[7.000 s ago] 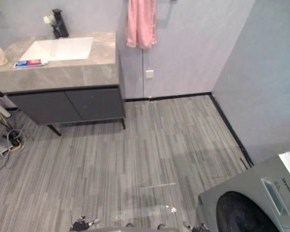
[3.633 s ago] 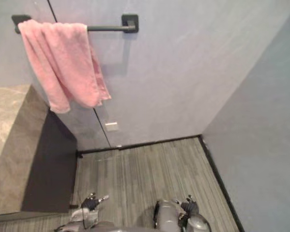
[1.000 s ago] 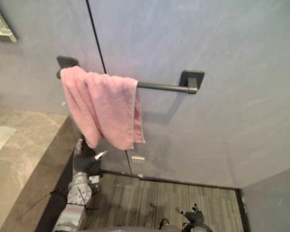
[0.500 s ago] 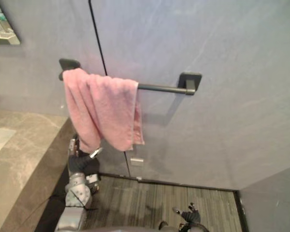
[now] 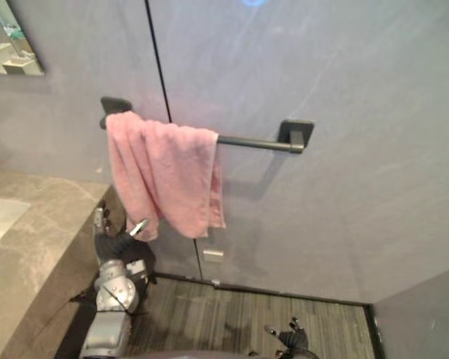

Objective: Organize washtable

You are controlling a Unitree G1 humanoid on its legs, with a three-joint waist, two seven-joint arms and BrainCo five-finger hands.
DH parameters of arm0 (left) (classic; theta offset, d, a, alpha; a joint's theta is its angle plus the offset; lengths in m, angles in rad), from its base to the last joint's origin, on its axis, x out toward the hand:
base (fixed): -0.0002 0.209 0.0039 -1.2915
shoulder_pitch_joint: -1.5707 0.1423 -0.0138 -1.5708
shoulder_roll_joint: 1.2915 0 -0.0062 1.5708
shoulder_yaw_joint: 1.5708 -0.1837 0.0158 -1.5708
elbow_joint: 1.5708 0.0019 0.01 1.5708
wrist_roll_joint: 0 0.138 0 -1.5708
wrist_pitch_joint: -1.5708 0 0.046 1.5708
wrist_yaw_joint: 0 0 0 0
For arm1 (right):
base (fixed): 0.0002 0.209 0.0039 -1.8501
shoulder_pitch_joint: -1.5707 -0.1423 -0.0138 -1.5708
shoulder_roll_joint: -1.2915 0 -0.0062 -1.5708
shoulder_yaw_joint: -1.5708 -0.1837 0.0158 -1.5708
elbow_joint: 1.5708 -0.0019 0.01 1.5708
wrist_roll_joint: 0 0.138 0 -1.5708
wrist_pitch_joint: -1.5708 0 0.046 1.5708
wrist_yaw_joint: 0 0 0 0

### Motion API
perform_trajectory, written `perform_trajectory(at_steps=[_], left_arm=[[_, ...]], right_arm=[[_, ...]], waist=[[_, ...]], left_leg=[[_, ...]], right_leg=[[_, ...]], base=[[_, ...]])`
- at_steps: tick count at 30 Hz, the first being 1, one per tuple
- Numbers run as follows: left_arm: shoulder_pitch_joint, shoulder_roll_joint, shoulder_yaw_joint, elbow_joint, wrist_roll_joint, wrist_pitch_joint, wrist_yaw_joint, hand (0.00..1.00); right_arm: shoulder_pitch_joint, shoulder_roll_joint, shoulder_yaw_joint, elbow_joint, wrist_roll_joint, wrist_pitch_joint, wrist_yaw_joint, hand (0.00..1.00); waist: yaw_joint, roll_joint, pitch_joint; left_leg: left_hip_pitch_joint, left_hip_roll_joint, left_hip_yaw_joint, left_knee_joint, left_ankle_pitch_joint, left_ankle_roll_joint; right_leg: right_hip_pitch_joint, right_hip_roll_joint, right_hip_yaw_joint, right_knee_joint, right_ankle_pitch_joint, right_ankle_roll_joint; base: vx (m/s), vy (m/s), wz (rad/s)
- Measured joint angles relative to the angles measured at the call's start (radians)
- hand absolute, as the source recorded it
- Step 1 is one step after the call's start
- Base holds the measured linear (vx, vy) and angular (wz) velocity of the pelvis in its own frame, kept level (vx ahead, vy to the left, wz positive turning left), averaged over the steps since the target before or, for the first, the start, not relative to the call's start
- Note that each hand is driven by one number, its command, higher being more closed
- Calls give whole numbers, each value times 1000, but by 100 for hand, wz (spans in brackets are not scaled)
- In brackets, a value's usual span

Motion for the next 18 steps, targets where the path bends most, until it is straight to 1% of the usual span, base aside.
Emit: perform_trajectory(at_steps=[7,9,13,15,18], left_arm=[[-103,69,38,127,-84,13,-13,0],[-106,83,46,131,-85,14,-28,0],[-138,95,74,194,-85,19,-29,0],[-139,116,78,207,-87,25,-31,0],[-153,142,81,234,-97,28,-50,0]], right_arm=[[-27,-9,-15,45,-1,11,4,0],[-31,-10,-19,46,-1,13,4,0],[-37,-13,-22,46,-1,14,4,0],[-41,-24,-22,46,-2,14,5,0],[-41,-32,-43,46,-3,15,5,0]], waist=[[-4,-7,-3],[-8,-9,-3],[-11,-10,-3],[-27,-10,-3],[-30,-12,-2]], left_leg=[[5,-5,18,-16,0,0],[-2,-8,19,-16,0,0],[-17,-12,29,-15,0,1],[-28,-18,30,-15,3,5],[-30,-21,32,-15,4,7]], right_leg=[[0,5,20,-45,26,-3],[-5,4,23,-51,30,-3],[-19,3,34,-67,49,-8],[-32,-1,41,-69,55,-4],[-33,-3,47,-82,65,-4]], base=[[35,7,-8],[-14,3,-7],[-51,-2,-8],[-74,-6,-6],[-63,-8,-5]])
